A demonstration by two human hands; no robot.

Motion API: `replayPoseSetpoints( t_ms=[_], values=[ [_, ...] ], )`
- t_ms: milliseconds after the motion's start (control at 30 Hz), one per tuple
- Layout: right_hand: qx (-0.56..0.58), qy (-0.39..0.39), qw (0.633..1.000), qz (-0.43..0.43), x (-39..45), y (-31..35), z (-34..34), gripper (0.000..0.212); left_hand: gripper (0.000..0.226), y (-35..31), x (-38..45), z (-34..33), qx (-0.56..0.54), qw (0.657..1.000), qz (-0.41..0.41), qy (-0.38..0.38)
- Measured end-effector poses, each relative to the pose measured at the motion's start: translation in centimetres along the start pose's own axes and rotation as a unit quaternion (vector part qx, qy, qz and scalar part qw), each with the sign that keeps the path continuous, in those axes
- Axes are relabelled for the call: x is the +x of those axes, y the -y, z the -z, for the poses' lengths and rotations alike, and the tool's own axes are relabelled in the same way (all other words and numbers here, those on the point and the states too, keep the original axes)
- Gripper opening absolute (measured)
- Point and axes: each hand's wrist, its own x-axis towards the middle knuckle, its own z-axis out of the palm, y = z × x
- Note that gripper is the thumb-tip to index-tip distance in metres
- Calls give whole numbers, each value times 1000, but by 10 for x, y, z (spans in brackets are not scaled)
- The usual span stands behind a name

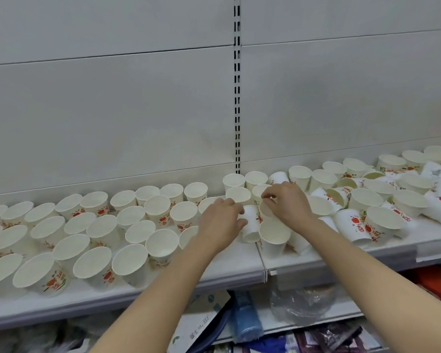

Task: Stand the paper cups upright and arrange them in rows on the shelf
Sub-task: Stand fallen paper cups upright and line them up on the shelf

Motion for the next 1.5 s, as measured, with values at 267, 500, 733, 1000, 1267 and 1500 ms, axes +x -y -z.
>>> replayPoseSetpoints(
  t_ms=[267,500,733,1000,1267,1500],
  values=[
    [99,-68,990,76,-41,-30,16,6,61,-17,44,-34,31,994,84,66],
    [139,-100,968,185,-73,-39,8,20,63,-21,46,-39,28,990,121,62],
    [95,-74,956,269,-90,-37,-4,29,63,-24,44,-38,37,990,103,90],
    [85,-84,968,220,-99,-21,-16,7,62,-21,34,-30,35,988,130,82],
    [124,-72,972,184,-104,-1,-26,13,22,-16,-3,-9,40,990,132,-29],
    [120,-65,978,159,-97,24,-40,15,22,-1,-35,-8,134,984,110,-34]
  ],
)
